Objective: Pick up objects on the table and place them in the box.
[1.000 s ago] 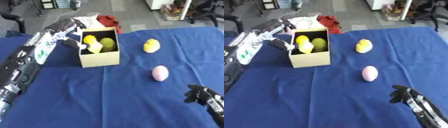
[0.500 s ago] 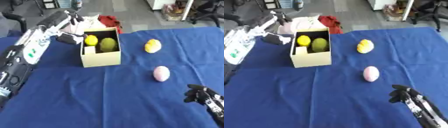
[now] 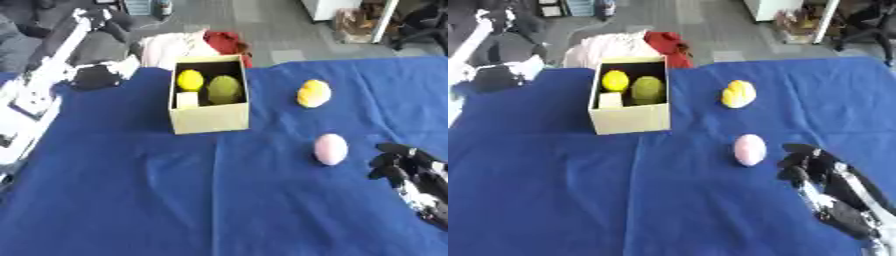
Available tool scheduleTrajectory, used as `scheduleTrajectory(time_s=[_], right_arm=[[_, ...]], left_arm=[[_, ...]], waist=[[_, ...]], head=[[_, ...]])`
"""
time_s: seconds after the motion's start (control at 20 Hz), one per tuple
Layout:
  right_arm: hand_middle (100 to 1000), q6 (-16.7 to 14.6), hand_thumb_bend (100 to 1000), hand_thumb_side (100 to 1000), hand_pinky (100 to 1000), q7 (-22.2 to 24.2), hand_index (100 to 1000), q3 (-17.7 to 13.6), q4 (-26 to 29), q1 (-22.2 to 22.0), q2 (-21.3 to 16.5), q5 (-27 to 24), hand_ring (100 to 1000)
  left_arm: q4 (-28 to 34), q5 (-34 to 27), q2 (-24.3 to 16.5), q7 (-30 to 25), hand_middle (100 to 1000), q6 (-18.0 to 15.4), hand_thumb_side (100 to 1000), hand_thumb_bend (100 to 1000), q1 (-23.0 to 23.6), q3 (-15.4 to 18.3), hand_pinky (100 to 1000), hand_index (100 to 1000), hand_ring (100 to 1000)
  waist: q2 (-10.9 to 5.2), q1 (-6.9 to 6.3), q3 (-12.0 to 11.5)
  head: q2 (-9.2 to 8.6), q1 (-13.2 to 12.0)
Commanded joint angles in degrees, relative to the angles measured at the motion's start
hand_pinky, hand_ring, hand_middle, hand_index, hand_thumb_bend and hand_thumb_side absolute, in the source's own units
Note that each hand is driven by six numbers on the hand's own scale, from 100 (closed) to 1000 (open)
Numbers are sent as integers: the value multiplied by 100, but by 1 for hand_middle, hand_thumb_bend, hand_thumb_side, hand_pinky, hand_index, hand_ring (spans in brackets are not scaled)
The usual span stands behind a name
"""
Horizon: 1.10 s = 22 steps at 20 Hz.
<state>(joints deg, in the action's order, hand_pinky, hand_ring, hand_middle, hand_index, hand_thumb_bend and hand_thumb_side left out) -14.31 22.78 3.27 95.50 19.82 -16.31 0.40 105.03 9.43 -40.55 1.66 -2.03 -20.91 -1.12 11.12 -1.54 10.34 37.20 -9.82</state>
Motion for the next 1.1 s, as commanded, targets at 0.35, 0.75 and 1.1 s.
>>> scheduleTrajectory(time_s=[0.35, 0.75, 1.1], right_arm=[[709, -731, 100, 245, 712, 86, 881, 427, -1423, 1420, -1283, 629, 665], [799, -1649, 100, 211, 800, 463, 952, 897, -3416, 2586, -1273, 2165, 772], [847, -2222, 100, 237, 848, 357, 981, 738, -4207, 2961, -858, 3802, 825]], left_arm=[[627, -183, 690, 277, 599, 50, 461, 140, 740, 265, 772, 734, 587], [538, -270, 1180, 351, 586, 96, 498, 119, 965, 265, 769, 724, 575], [422, -275, 1480, 349, 581, 116, 526, 105, 1064, 269, 768, 722, 571]], waist=[[-132, 143, -175], [-147, 154, -238], [-139, 137, -282]], head=[[-77, 435], [-149, 644], [-169, 694]])
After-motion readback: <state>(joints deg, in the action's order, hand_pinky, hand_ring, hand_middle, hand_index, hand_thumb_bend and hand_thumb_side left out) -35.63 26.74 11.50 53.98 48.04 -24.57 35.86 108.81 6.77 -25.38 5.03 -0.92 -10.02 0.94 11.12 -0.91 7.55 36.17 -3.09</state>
